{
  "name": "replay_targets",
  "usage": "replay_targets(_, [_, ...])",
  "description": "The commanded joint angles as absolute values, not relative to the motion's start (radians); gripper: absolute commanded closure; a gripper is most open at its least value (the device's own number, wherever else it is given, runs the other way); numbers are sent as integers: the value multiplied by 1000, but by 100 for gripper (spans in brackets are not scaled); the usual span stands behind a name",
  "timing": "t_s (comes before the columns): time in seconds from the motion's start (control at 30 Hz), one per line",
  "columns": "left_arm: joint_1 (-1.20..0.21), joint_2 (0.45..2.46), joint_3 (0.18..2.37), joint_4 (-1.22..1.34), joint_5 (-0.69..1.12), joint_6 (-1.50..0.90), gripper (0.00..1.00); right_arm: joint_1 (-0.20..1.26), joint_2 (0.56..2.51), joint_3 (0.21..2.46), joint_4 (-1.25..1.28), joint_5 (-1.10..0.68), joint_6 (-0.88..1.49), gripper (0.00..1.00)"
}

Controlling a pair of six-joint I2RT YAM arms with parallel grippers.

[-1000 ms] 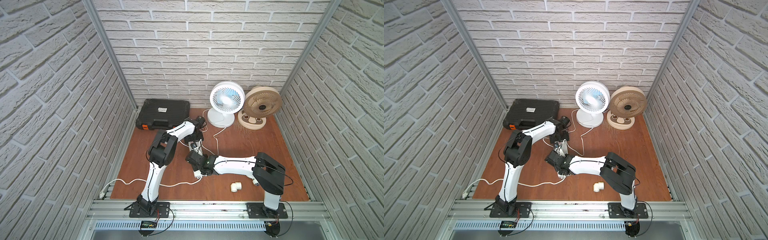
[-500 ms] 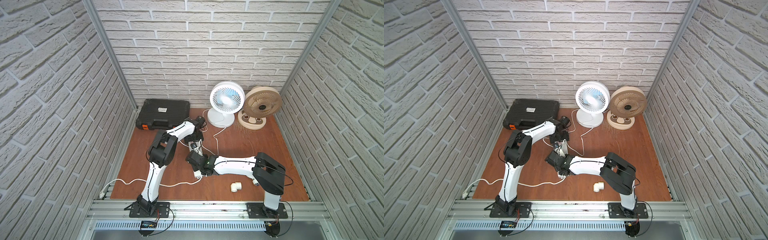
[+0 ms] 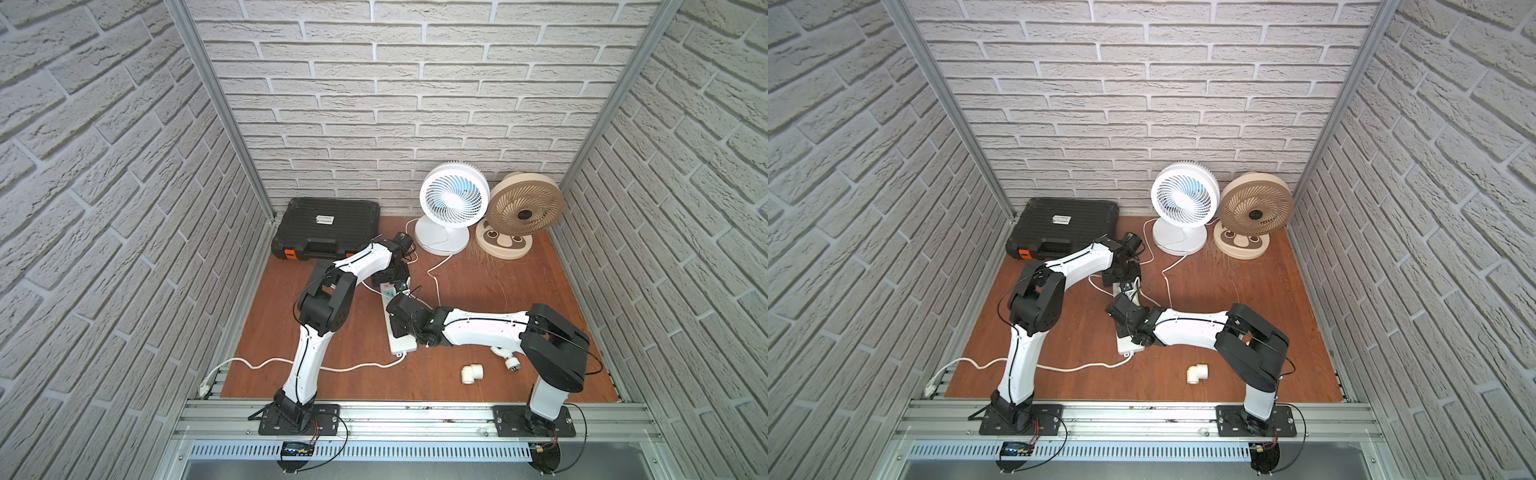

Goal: Unplug the desk fan from the power strip
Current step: Remove the plug from the socket.

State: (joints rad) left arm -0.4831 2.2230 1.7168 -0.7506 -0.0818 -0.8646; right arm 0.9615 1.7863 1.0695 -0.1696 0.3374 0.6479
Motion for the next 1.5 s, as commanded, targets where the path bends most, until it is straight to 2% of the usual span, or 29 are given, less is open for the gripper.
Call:
replay_targets(0.0, [-489,2330,1661,-715,38,-847,100,934,1732,1051,-256,430,644,97])
replay_targets(0.27, [-492,2329,1664,-715,38,-844,100,961,1759,1096,-296,470,611,97])
replay_targets(0.63, [-496,2337,1664,-715,34,-844,100,1051,1832,1193,-357,616,526,97])
replay_targets(0.93, [-496,2338,1660,-715,33,-844,100,1065,1840,1205,-356,634,515,97])
replay_targets(1.17, [-498,2337,1658,-712,34,-844,100,1052,1816,1172,-330,608,550,97])
replay_targets(1.47, [-498,2333,1653,-712,32,-842,100,946,1719,1043,-232,413,672,97])
